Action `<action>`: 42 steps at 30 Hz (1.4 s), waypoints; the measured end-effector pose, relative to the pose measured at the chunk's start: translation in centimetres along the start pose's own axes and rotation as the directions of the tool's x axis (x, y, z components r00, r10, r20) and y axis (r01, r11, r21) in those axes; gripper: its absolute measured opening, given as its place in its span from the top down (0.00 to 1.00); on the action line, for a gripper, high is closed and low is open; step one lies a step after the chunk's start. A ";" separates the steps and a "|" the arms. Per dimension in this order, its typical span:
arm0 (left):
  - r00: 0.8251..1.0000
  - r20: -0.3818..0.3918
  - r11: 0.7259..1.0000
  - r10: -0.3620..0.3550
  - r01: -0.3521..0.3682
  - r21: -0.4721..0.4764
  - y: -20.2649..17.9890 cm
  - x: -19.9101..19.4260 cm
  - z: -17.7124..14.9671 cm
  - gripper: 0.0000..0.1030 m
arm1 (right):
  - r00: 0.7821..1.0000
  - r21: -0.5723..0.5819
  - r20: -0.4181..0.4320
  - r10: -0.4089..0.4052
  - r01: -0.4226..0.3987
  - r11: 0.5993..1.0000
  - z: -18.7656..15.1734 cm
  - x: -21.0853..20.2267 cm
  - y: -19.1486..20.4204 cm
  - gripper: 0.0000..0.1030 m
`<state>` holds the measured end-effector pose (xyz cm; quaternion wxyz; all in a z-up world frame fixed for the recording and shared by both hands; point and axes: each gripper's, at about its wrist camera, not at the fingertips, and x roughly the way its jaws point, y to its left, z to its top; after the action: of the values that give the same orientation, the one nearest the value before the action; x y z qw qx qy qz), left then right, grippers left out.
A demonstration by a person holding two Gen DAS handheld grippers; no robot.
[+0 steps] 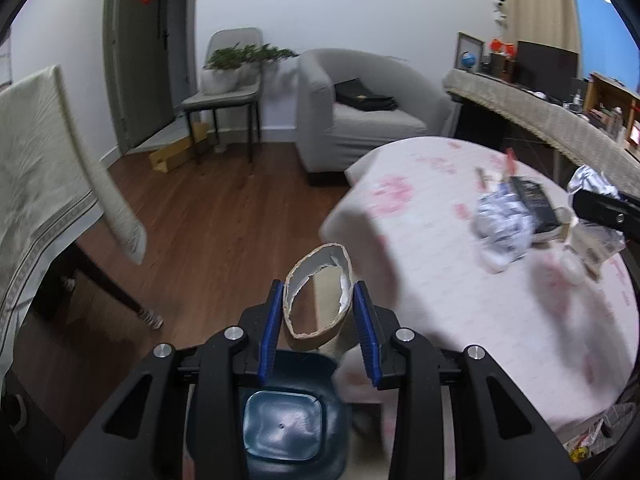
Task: Collect trash
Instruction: 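Carry the tape roll and the paper over the teal bin with both tools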
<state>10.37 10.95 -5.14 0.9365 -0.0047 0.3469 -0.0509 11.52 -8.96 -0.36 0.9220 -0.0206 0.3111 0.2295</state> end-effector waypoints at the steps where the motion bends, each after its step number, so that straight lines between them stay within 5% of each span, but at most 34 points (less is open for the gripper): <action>1: 1.000 -0.013 1.000 0.004 -0.004 -0.009 0.7 0.3 -0.3 0.64 | 1.000 -0.003 -0.004 0.010 -0.010 1.000 0.1 0.5 0.6 0.56; 23: 0.954 -0.298 0.990 0.035 -0.074 -0.121 10.7 5.9 -8.1 0.64 | 0.975 -0.068 -0.141 0.173 -0.184 0.981 0.7 9.7 12.7 0.56; 32: 0.950 -0.312 0.993 0.001 -0.039 -0.113 11.7 5.5 -8.6 0.53 | 0.961 -0.062 -0.209 0.181 -0.197 0.978 0.0 13.2 15.1 0.56; 42: 0.971 -0.240 0.990 -0.008 -0.026 -0.141 13.1 3.1 -7.5 0.43 | 0.948 -0.069 -0.275 0.158 -0.183 0.981 -1.3 16.1 16.5 0.56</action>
<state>9.03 23.90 -13.38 0.8851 -0.0641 0.4605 -0.0218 14.92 12.13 -9.06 0.8461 -0.0675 0.4225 0.3178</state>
